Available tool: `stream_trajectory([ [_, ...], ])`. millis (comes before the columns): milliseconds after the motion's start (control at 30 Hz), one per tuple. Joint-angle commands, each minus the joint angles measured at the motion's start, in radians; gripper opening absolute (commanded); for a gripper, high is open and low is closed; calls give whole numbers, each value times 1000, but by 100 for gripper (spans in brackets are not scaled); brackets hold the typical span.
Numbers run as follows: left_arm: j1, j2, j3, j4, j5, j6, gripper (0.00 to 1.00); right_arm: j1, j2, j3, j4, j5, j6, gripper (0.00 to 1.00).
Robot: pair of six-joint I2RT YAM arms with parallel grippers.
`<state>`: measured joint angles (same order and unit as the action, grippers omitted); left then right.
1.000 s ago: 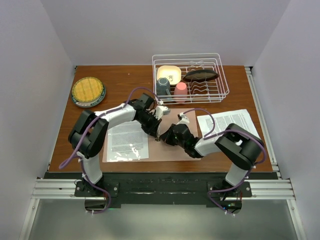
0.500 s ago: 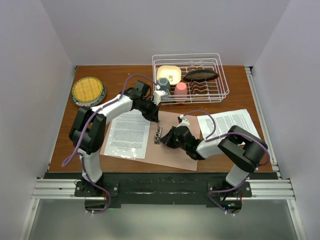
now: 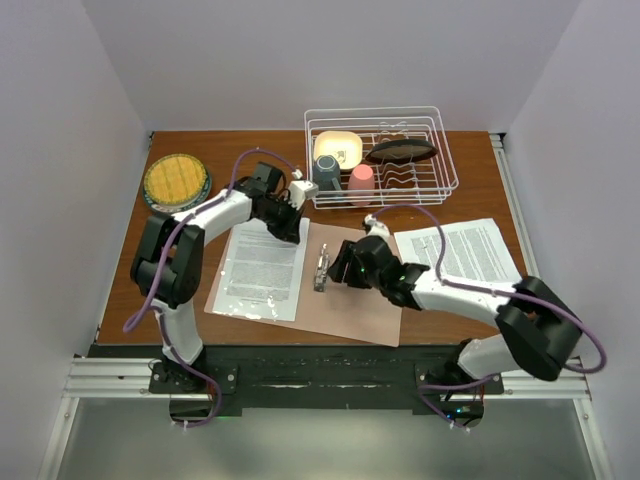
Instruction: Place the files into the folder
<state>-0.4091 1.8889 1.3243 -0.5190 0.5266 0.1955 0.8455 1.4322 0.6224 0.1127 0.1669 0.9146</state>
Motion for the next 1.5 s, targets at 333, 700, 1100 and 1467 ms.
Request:
stream_trajectory([
  [333, 30, -141, -96, -24, -71, 113, 0, -410, -305, 30, -766, 143, 111, 98],
  [700, 30, -200, -73, -76, -50, 131, 0, -431, -273, 79, -976, 335, 233, 96],
  [1100, 30, -203, -145, -44, -50, 134, 0, -445, -92, 180, -867, 424, 210, 92],
  [1467, 29, -137, -189, 14, -42, 124, 0, -444, 98, 230, -754, 502, 158, 72],
])
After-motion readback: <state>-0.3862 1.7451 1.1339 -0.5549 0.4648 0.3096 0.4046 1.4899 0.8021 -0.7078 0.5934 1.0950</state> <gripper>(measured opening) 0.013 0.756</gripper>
